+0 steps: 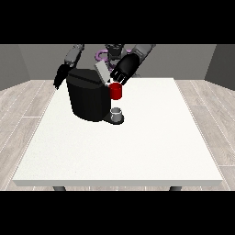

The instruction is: Insert the coffee pod into the coffee machine and close the lid

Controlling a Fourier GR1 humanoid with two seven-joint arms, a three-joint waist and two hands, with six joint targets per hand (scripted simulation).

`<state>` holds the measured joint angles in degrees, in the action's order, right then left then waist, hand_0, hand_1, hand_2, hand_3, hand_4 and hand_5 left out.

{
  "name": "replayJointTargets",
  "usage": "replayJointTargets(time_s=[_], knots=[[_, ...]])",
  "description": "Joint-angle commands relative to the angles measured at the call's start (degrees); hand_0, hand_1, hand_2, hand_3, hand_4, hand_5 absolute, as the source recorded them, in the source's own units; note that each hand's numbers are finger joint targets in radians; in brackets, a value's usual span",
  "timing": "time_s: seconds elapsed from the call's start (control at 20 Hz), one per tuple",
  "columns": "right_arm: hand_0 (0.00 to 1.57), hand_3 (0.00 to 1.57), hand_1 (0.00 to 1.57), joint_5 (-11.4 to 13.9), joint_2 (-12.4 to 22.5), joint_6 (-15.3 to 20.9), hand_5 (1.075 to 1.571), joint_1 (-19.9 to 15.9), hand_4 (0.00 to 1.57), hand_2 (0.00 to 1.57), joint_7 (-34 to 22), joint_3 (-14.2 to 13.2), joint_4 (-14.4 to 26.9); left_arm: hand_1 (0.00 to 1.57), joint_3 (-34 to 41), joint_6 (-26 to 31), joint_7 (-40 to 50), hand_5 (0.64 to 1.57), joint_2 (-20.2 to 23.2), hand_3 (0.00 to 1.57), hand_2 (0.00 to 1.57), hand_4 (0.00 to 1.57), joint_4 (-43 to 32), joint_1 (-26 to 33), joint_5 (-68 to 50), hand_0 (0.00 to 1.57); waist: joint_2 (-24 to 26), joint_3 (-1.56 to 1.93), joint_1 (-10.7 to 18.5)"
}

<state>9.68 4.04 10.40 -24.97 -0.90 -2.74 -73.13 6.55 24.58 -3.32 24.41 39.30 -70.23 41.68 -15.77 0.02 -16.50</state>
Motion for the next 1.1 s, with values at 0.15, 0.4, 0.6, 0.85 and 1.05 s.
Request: replayJointTargets(time_s=[0.15,0.4,0.6,0.85,1.05], knots=[[0.00,0.00,0.00,1.26,-1.94,1.83,1.571,2.19,0.03,0.00,4.48,1.06,1.59,1.21,-0.24,-0.49,-0.12,1.571,-1.41,1.22,1.25,0.43,-0.55,-0.67,0.33,1.21,-1.20,0.01,0.47],[0.00,0.00,0.00,-0.37,0.48,-0.45,1.571,-0.92,0.10,0.00,0.86,-0.56,0.90,1.20,-0.02,-0.86,-0.09,1.571,-1.08,1.20,1.25,0.42,-1.77,-1.49,0.83,1.20,-1.47,0.00,-0.49],[0.00,0.00,0.00,0.37,-0.45,1.19,1.571,0.00,0.00,0.00,2.94,-0.43,1.64,1.20,0.22,-0.43,-0.68,1.571,1.21,1.20,1.26,0.41,-1.81,-3.35,1.38,1.20,-2.48,0.00,-0.68],[0.00,0.00,0.00,-0.46,0.39,0.53,1.571,-2.67,0.00,0.00,-0.02,-1.22,0.83,1.20,1.25,-2.39,-2.21,1.571,0.58,1.20,1.25,0.37,-2.35,-2.83,0.79,1.20,-2.62,-0.01,-0.37],[0.00,0.00,0.00,0.82,-0.69,1.49,1.571,-2.00,0.00,0.00,1.65,0.16,0.56,1.20,1.28,-2.27,-3.16,1.571,2.50,1.17,1.22,0.36,-2.71,-4.68,1.51,1.20,-4.01,0.00,-1.31]])
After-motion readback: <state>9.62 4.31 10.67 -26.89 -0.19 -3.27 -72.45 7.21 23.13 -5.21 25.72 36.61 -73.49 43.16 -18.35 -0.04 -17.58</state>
